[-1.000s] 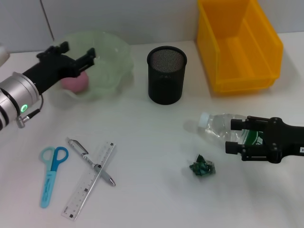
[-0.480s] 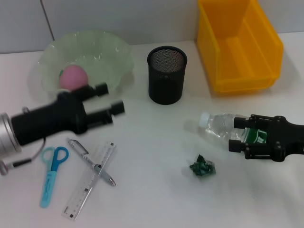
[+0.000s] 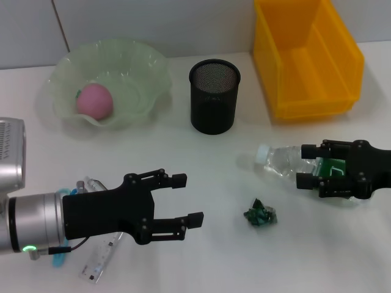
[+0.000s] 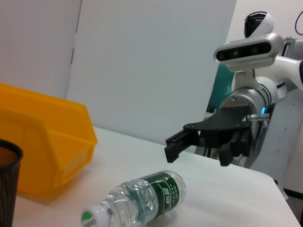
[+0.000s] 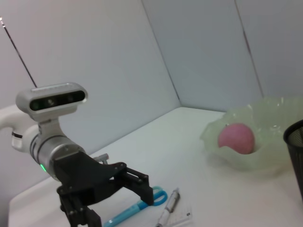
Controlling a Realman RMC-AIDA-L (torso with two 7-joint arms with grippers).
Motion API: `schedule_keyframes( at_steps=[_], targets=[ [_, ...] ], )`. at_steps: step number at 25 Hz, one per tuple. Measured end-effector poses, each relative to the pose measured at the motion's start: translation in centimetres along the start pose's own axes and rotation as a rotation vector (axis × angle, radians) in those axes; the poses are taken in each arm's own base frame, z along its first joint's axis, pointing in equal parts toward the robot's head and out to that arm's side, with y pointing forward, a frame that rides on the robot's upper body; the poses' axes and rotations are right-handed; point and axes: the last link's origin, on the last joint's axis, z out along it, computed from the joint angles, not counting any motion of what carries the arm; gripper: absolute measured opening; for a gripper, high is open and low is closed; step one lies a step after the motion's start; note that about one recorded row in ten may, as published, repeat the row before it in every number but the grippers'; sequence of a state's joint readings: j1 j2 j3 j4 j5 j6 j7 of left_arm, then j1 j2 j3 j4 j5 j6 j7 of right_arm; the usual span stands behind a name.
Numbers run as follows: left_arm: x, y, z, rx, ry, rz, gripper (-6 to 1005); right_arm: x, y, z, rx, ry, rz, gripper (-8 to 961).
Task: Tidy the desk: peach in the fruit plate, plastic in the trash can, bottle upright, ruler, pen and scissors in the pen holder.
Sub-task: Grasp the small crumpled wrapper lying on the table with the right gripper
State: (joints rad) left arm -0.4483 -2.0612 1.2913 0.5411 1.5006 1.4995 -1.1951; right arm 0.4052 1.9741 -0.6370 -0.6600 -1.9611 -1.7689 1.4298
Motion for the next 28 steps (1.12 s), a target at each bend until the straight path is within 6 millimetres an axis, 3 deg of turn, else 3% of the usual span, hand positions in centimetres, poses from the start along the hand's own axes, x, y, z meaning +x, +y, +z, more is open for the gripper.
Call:
schedule_keyframes(
  at_steps=[10,16,28],
  targets=[
    [0.1,0.1,-0.1,-0.001,0.007,0.002,824,-5.2,0.1,0.8,-0.098,0.201,0.063,816],
    [0.2,-0.2,-0.3,0.01,0.008,0.006,825,-7.3,0.2,2.0,-0.141,0.362,0.046,815],
    [0.5,-1.1,-1.5,0.082,0.047,-0.004,824,-8.8,1.7,8.2,-0.155,0.797,-0.194,814]
  ],
)
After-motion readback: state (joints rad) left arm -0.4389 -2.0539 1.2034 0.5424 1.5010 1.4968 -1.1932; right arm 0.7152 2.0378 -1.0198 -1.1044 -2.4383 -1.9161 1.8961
